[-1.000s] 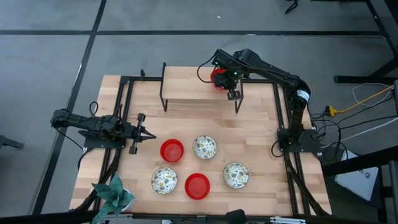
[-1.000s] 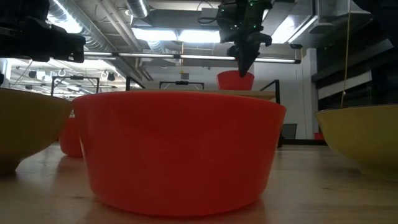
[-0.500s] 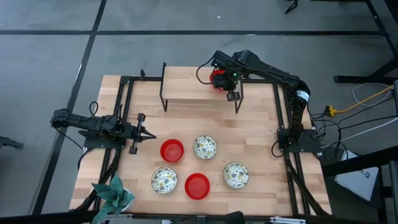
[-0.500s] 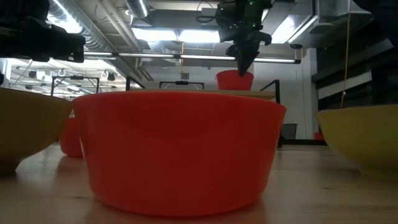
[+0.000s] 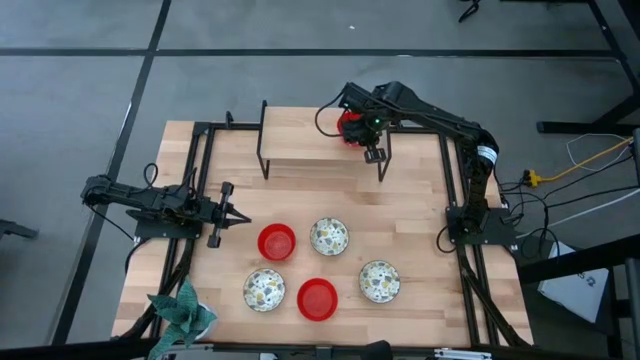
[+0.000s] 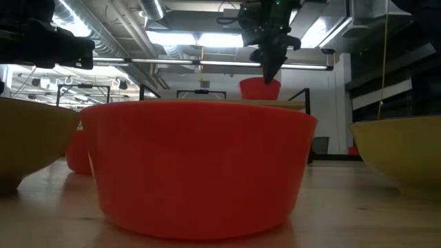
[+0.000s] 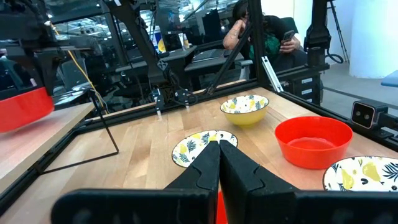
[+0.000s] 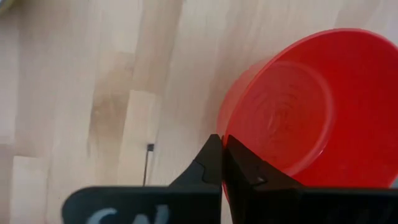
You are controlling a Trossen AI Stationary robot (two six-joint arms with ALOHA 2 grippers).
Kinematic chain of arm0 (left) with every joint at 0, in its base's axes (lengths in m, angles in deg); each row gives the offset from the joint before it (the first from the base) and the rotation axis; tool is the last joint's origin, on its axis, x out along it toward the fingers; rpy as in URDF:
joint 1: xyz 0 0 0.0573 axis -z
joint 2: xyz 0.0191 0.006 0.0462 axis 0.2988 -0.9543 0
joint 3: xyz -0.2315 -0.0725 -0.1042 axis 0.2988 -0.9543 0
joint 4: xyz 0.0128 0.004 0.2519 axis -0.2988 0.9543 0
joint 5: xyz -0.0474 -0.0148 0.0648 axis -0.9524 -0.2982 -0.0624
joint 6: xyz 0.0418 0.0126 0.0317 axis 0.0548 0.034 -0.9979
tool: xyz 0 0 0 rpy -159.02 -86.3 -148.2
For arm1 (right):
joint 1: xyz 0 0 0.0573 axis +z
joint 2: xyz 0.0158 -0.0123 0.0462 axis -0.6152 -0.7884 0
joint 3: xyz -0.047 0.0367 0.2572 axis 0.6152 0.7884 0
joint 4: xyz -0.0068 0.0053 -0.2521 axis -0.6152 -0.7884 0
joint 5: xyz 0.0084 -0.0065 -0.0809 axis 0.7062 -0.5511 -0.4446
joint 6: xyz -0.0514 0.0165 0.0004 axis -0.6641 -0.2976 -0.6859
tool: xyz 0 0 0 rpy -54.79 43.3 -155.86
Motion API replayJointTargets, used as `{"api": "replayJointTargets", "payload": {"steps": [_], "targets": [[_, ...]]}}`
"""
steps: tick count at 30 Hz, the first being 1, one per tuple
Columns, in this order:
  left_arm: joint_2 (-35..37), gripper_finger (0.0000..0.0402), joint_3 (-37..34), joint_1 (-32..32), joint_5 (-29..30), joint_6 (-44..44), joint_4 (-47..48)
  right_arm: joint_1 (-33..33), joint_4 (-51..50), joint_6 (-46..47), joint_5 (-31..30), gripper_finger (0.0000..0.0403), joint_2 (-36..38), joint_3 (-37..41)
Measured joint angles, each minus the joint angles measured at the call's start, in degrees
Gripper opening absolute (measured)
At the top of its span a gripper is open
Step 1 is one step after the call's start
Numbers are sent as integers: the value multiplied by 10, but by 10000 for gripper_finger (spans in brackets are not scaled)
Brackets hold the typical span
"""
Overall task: Pick & Place Mini bowls
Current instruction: Put the right red bowl on the shelf
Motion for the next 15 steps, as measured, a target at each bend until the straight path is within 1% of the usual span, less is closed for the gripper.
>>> {"api": "replayJointTargets", "payload": {"steps": [3, 15], "targets": [[0, 4, 0, 0, 0, 0, 0, 5, 9, 0, -16, 2, 0, 0], [0, 4, 0, 0, 0, 0, 0, 9, 19, -2, -12, 2, 0, 0]]}}
